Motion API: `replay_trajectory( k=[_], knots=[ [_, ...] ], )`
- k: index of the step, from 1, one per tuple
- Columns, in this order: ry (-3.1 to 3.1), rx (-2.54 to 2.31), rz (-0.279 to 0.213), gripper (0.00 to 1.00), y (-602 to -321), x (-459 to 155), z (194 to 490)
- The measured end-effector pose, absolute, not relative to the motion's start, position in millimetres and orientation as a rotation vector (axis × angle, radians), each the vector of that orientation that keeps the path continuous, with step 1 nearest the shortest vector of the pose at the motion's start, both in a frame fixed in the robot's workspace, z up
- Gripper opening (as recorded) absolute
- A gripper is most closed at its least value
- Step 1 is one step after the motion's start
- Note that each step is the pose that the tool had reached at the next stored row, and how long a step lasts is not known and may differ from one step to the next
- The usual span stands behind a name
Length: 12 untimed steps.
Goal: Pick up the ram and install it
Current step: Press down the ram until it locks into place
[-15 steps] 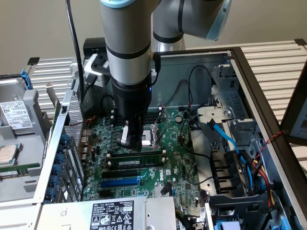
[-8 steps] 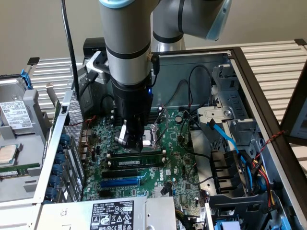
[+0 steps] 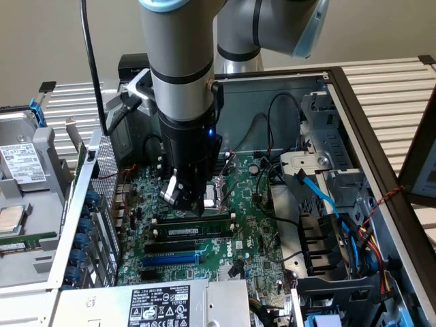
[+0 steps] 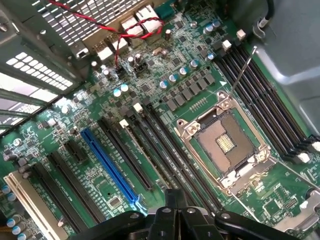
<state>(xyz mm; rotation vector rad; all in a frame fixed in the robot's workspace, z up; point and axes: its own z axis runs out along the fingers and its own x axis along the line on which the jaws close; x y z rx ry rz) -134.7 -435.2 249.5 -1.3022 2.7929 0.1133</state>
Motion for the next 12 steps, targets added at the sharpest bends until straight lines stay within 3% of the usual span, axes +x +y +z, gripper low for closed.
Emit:
replay_trajectory(
  k=[12],
  knots=[
    [2.906,-1.003,0.103,0.11,-435.2,-134.7,248.8]
  ],
)
